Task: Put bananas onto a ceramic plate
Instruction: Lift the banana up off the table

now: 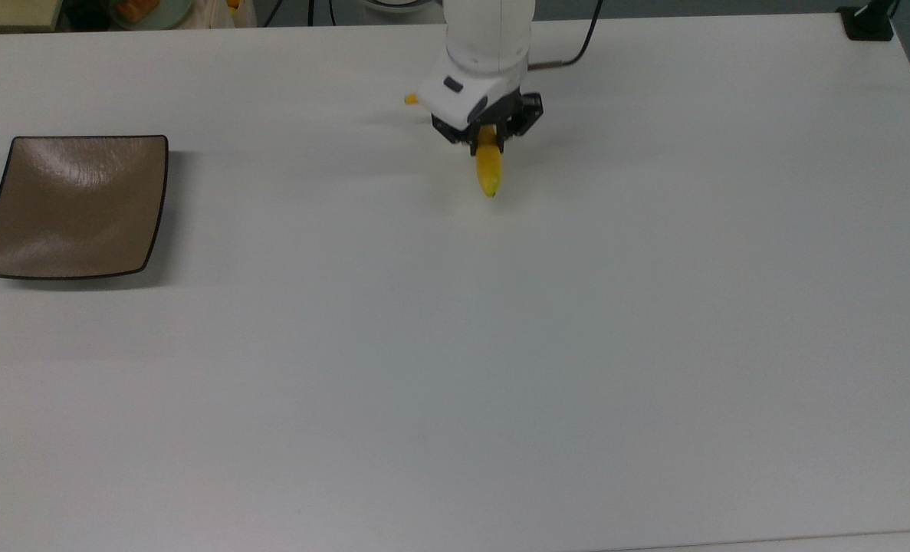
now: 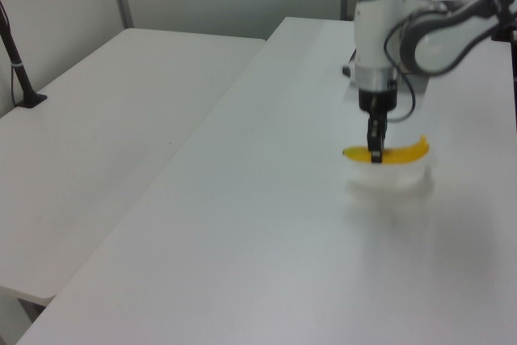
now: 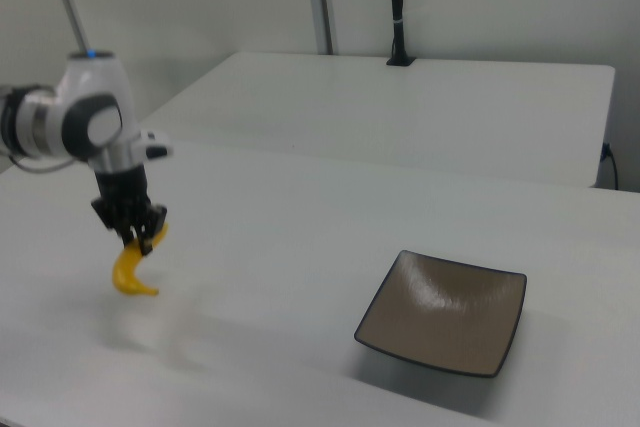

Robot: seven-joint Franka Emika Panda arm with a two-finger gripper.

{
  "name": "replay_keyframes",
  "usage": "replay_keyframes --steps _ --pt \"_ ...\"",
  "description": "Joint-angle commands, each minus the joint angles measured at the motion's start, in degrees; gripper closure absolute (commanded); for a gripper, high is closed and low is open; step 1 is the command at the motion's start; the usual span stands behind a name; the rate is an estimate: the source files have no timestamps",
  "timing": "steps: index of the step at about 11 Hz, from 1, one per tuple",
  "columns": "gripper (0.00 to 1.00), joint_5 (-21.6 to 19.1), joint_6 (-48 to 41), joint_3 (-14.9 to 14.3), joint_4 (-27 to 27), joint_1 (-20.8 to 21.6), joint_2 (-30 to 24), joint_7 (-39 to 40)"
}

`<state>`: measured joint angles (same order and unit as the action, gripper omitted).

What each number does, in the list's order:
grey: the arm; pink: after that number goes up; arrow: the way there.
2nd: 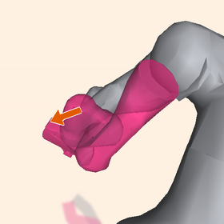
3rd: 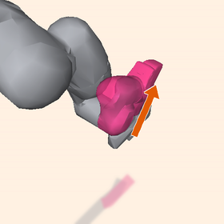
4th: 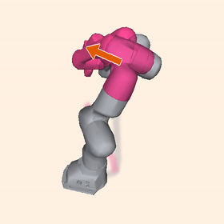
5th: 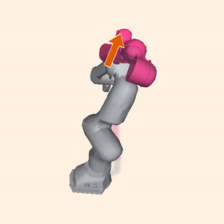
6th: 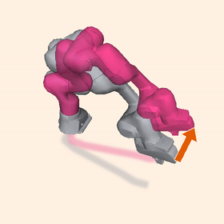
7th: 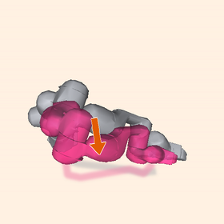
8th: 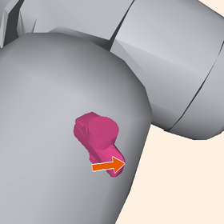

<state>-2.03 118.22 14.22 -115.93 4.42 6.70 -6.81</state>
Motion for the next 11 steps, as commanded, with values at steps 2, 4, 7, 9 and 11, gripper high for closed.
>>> replay_keyframes --steps 2,4,7,9,11 --pt "1.0 -1.2 -22.0 -4.4 15.8 -3.1 -5.7 9.4" --pt "1.0 -3.0 -28.5 -7.4 21.3 -4.8 -6.2 16.0" --pt "1.0 -2.9 -31.2 -7.7 23.6 -9.7 -6.9 22.8" --pt "1.0 -2.5 -30.4 -7.7 25.6 -14.3 -5.6 28.2" --pt "1.0 -1.9 -30.1 -7.7 29.6 -19.7 -1.3 34.3"
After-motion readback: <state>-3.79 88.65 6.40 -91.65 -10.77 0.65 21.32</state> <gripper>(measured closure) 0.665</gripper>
